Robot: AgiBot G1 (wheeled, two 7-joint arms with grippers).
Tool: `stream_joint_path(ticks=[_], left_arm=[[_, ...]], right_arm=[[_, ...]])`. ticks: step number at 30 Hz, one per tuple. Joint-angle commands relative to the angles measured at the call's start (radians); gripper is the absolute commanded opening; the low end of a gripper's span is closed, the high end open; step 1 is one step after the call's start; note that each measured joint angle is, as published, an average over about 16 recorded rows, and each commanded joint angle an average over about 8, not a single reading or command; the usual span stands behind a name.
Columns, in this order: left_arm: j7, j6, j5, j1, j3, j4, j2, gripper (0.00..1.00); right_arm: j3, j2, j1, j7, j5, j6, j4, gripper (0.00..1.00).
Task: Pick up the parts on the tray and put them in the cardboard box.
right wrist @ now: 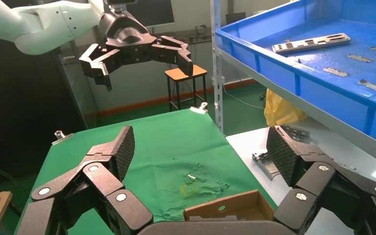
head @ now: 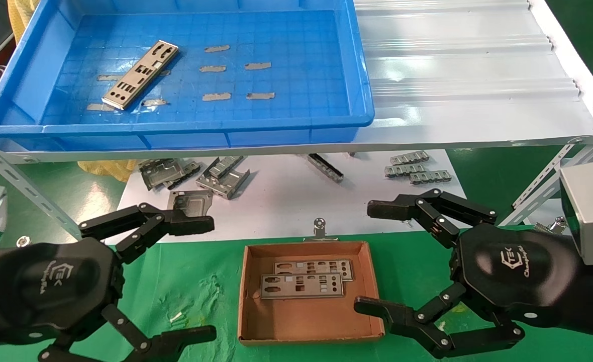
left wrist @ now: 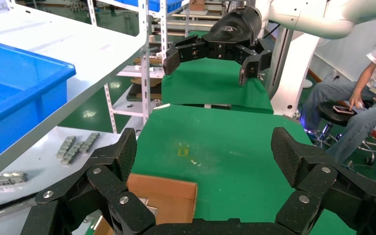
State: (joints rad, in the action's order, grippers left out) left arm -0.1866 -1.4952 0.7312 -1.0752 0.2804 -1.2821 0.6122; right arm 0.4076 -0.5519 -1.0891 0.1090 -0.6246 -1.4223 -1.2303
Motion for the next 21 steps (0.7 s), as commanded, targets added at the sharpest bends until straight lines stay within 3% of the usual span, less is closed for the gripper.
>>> stream_joint_path(ticks=[1,21], left_arm=[[0.000,0.000,0.000,0.000,0.000,0.000,0.000,1.00],[0.000,0.000,0.000,0.000,0.000,0.000,0.000,1.00]], right_arm=[[0.000,0.000,0.000,0.000,0.000,0.000,0.000,1.00],[0.000,0.000,0.000,0.000,0.000,0.000,0.000,1.00]])
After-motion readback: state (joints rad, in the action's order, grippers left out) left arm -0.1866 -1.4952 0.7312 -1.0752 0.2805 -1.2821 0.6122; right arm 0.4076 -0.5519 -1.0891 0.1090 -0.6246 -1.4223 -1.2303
